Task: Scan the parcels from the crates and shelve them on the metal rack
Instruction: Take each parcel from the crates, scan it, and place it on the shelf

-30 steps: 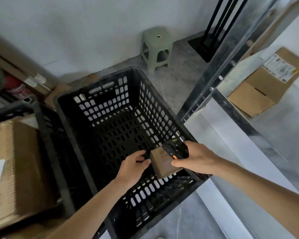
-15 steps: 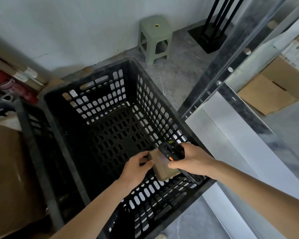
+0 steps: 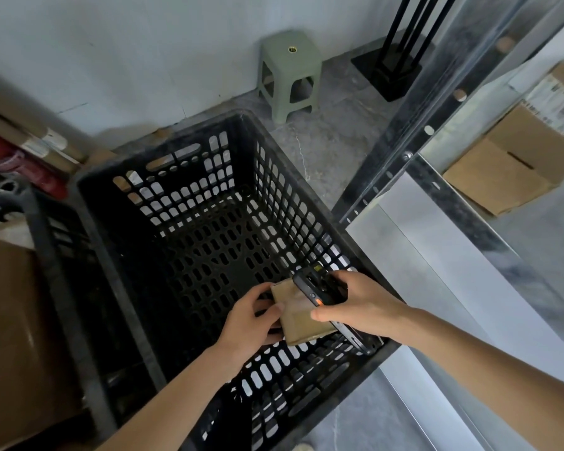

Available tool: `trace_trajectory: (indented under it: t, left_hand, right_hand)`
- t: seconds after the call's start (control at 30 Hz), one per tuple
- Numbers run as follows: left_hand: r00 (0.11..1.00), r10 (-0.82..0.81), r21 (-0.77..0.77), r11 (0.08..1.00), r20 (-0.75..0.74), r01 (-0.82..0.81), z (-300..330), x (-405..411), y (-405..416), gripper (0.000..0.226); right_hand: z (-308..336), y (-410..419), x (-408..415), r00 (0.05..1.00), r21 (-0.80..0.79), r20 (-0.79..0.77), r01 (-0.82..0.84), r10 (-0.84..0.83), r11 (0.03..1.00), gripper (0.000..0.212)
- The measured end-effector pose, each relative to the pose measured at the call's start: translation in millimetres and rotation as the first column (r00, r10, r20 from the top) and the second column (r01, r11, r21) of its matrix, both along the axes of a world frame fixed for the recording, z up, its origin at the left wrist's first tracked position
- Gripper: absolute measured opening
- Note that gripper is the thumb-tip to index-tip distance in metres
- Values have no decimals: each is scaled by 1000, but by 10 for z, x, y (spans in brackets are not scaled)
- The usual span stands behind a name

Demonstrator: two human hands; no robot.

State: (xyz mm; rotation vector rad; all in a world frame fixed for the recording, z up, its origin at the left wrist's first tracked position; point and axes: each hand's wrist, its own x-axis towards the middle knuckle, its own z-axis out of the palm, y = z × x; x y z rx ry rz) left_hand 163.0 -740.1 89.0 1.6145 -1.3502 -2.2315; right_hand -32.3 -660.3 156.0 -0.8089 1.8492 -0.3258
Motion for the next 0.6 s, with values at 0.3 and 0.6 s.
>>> trace_trajectory:
  t: [0.3, 0.6]
  left_hand:
    - [1000, 30, -174, 984, -9, -31, 687, 291, -26, 35]
    - [984, 142, -308, 936, -111, -170, 1617, 583, 130, 39]
  right_hand:
    - [594, 46, 193, 999, -192, 31, 23, -17, 981, 22]
    - [1509, 78, 525, 1000, -351, 16, 16, -11, 936, 40]
